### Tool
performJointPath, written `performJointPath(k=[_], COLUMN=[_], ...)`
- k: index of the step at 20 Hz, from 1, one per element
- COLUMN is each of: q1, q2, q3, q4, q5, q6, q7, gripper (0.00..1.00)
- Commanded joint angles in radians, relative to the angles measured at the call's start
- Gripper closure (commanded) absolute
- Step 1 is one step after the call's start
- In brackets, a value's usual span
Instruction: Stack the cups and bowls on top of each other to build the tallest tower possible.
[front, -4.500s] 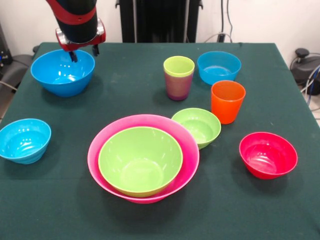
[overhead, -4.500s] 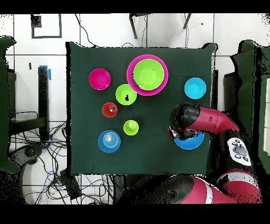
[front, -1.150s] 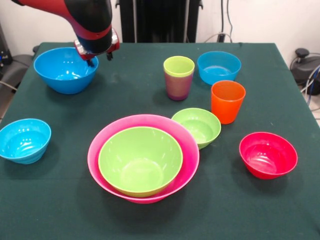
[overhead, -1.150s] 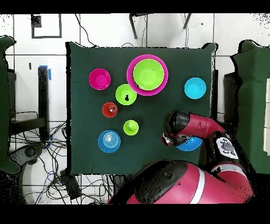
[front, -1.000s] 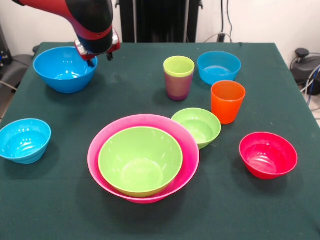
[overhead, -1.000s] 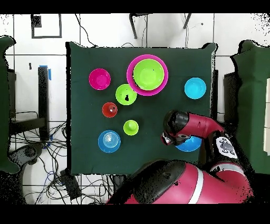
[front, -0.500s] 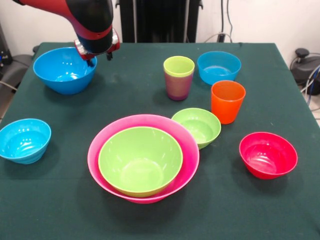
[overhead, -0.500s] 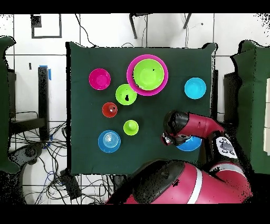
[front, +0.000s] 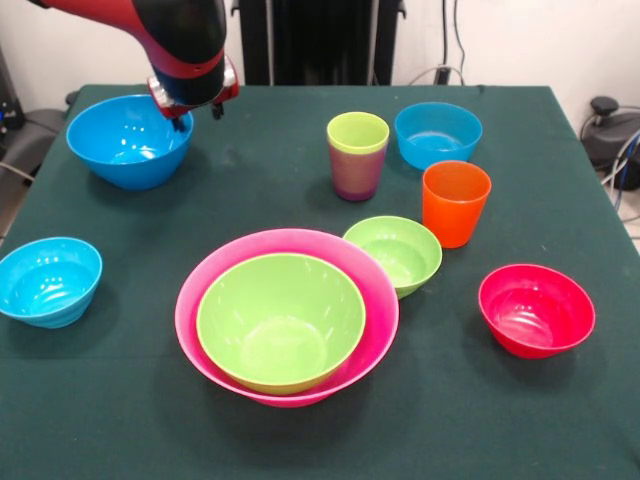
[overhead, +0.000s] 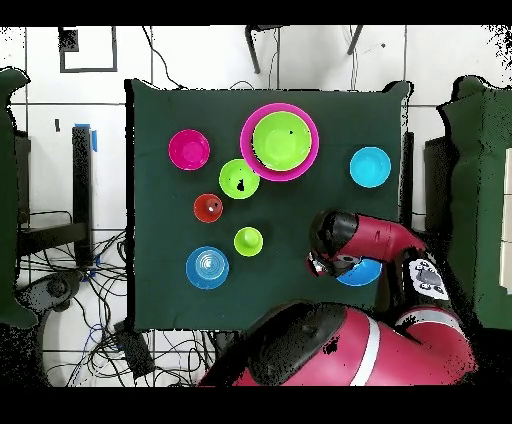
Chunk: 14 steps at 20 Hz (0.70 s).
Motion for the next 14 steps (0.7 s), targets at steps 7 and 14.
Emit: performJointPath(k=[7, 14], q1=[0.038, 0.036], q2=[0.014, 0.024], q3=[0.045, 0.046], q4=[-0.076, -0.087], q5=[-0.051, -0.054], q6=[-0.133, -0.136], q7=[0.112, 0.102], gripper=[0.00, 0.00])
